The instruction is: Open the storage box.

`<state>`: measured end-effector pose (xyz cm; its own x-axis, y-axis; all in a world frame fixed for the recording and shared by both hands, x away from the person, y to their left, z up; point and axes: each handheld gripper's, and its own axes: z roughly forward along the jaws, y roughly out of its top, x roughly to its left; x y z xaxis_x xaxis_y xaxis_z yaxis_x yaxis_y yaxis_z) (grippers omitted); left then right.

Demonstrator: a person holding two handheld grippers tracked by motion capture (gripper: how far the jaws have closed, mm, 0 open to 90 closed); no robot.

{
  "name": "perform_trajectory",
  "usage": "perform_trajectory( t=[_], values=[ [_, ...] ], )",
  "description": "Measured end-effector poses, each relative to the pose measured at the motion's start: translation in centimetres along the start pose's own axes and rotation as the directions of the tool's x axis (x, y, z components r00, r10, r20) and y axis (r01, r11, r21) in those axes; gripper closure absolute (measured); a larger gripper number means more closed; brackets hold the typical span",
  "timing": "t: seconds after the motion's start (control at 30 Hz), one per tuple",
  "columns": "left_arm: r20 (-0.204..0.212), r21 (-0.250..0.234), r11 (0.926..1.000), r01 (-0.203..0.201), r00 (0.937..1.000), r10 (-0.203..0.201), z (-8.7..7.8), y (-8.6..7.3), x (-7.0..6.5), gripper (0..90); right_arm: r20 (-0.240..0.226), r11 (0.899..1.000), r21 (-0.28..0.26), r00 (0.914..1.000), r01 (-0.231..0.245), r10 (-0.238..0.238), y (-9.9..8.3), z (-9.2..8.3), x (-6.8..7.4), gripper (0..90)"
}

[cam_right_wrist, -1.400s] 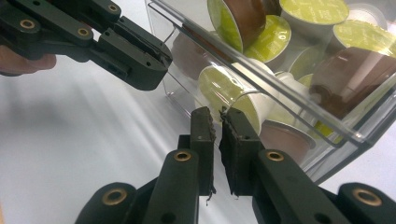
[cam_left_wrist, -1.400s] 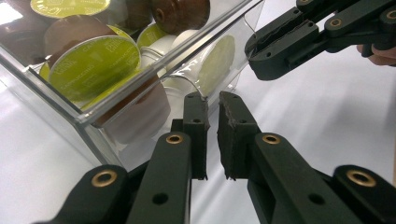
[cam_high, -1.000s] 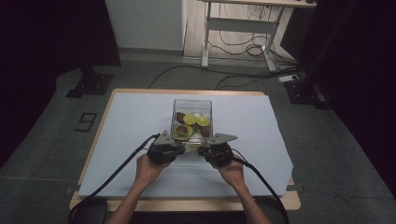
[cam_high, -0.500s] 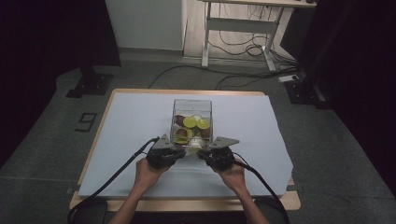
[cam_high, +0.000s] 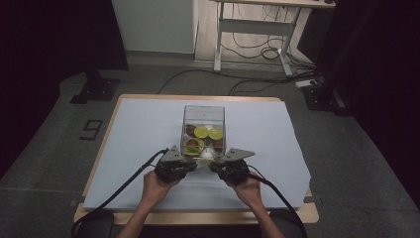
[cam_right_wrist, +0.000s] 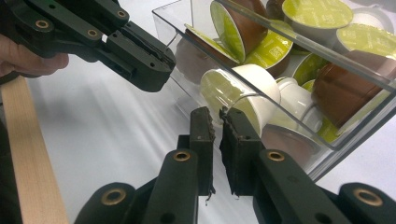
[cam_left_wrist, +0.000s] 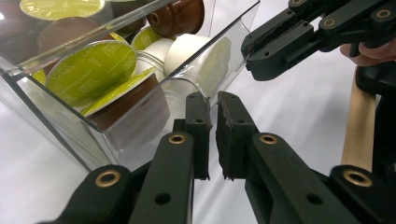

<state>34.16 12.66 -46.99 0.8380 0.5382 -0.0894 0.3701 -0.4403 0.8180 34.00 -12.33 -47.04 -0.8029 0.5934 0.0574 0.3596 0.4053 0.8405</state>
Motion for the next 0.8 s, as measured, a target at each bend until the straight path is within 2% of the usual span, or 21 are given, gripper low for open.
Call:
perform_trajectory(
  t=[0.8],
  values=[
    [0.010,-0.007,1.0000,-0.001,1.0000,0.001,-0.6,-0.7,-1.3,82.9,-0.016,1.000,-0.004,0.9999,0.002,-0.002,-0.7,-0.9,1.1,81.9]
  ],
)
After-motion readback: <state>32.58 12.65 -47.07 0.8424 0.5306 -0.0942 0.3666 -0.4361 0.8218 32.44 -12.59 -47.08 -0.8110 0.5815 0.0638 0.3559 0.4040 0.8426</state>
